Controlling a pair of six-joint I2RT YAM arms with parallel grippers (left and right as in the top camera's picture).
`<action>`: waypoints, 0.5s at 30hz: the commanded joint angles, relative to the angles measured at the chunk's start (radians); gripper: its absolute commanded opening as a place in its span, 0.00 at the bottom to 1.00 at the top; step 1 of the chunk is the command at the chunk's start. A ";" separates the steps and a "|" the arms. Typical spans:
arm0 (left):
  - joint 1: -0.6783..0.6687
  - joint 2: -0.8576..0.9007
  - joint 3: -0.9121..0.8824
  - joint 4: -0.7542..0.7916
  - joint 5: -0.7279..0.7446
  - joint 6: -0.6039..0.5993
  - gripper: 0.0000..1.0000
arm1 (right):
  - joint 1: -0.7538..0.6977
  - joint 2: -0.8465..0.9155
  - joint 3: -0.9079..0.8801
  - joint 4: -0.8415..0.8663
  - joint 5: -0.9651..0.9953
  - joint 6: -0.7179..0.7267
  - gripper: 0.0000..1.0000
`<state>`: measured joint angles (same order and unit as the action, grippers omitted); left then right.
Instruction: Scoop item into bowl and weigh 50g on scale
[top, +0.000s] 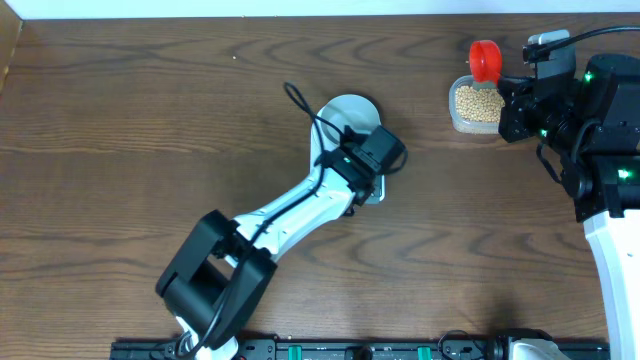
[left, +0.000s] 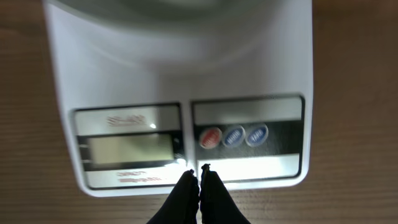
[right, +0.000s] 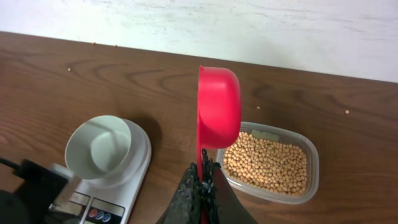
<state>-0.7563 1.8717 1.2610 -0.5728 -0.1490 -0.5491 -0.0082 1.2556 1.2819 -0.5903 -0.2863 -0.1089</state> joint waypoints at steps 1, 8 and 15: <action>-0.003 0.027 -0.001 -0.006 -0.043 0.034 0.07 | -0.005 -0.003 0.023 0.002 0.008 -0.032 0.01; -0.003 0.063 -0.001 0.003 -0.107 0.048 0.07 | -0.005 -0.003 0.023 0.018 0.008 -0.032 0.01; -0.003 0.074 -0.001 0.052 -0.106 0.048 0.07 | -0.005 -0.003 0.023 0.019 0.008 -0.032 0.01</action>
<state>-0.7620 1.9339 1.2610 -0.5327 -0.2260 -0.5186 -0.0082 1.2556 1.2819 -0.5755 -0.2867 -0.1249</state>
